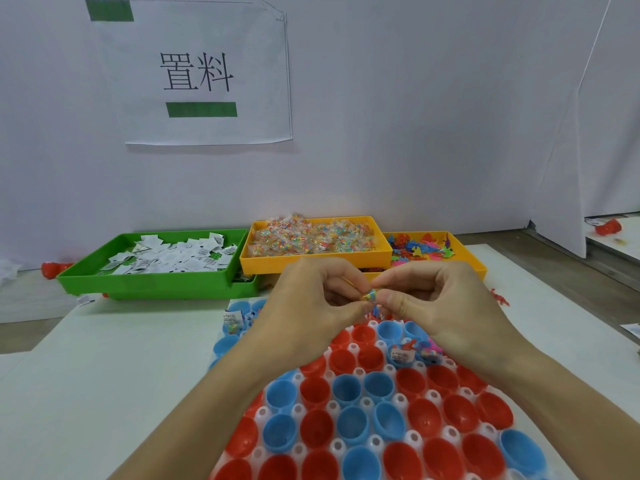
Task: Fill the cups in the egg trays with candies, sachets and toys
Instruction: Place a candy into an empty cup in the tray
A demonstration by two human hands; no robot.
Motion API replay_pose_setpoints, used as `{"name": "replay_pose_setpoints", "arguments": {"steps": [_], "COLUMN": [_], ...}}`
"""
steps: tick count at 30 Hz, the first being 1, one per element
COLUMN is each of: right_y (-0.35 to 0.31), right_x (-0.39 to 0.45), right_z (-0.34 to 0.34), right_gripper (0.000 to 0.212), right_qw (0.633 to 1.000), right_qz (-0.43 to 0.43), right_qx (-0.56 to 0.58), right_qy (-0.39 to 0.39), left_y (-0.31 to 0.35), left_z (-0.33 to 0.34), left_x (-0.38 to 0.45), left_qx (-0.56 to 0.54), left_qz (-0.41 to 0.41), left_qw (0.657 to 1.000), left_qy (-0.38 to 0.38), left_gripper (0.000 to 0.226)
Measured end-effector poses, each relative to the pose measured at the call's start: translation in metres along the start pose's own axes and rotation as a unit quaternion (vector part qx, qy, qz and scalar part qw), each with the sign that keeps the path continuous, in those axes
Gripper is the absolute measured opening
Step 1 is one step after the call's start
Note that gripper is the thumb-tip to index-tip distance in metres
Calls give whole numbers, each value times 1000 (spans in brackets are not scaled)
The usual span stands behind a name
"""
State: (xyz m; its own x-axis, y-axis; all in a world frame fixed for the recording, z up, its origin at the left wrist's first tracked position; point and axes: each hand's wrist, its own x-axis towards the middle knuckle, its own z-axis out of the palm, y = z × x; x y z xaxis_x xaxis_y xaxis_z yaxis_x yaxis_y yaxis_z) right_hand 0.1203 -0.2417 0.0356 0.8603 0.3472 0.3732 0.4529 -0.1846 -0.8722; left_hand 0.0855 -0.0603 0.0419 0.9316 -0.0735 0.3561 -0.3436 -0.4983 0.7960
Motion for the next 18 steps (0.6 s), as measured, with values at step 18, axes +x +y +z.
{"name": "replay_pose_setpoints", "arguments": {"steps": [18], "right_y": [8], "right_x": [-2], "right_z": [4], "right_gripper": [29], "right_qw": [952], "right_qz": [-121], "right_qx": [-252], "right_qy": [-127], "left_y": [-12], "left_z": [-37], "left_x": [7], "left_qx": [44], "left_qz": [10], "left_qw": [999], "left_qy": [-25], "left_gripper": [13]}}
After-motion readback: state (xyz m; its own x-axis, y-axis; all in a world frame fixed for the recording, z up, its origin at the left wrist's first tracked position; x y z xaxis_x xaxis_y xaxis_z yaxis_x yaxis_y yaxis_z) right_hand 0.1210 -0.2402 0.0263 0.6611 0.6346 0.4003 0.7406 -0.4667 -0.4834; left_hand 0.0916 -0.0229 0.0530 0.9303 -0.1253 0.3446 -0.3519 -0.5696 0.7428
